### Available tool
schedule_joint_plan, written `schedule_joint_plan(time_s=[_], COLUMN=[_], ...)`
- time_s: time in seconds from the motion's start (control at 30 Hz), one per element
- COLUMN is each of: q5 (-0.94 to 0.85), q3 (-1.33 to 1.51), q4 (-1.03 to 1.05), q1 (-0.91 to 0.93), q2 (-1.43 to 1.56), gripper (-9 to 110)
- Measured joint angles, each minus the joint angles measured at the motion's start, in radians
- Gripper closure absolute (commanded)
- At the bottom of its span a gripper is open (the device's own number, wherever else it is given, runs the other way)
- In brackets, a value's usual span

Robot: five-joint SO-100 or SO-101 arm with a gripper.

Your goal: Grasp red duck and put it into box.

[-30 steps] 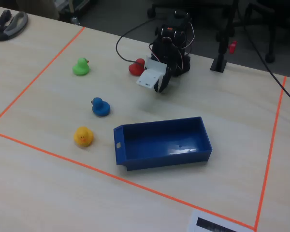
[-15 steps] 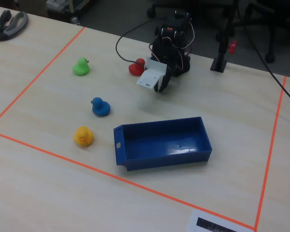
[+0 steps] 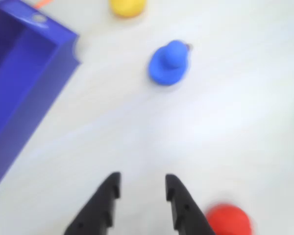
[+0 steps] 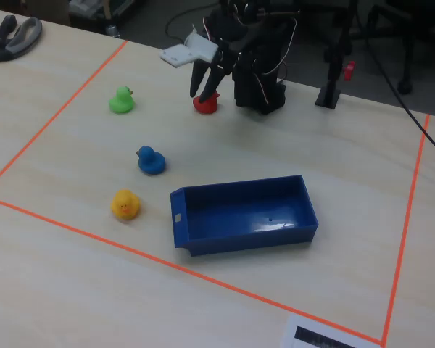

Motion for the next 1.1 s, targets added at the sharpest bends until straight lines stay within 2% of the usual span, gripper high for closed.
schedule_joint_plan(time_s=[0.2,0.47,0.77,1.1], q5=[-0.140,-0.353,-0.557,-0.578], q3=[-0.322,-0.552,-0.456,-0.360], q4=[0.147,0.353,0.310,0.371], q1=[0.186,0.428,0.657,0.657], q2=[-0.215,-0.434,-0.485,-0.499], gripper=[86,85,80,71])
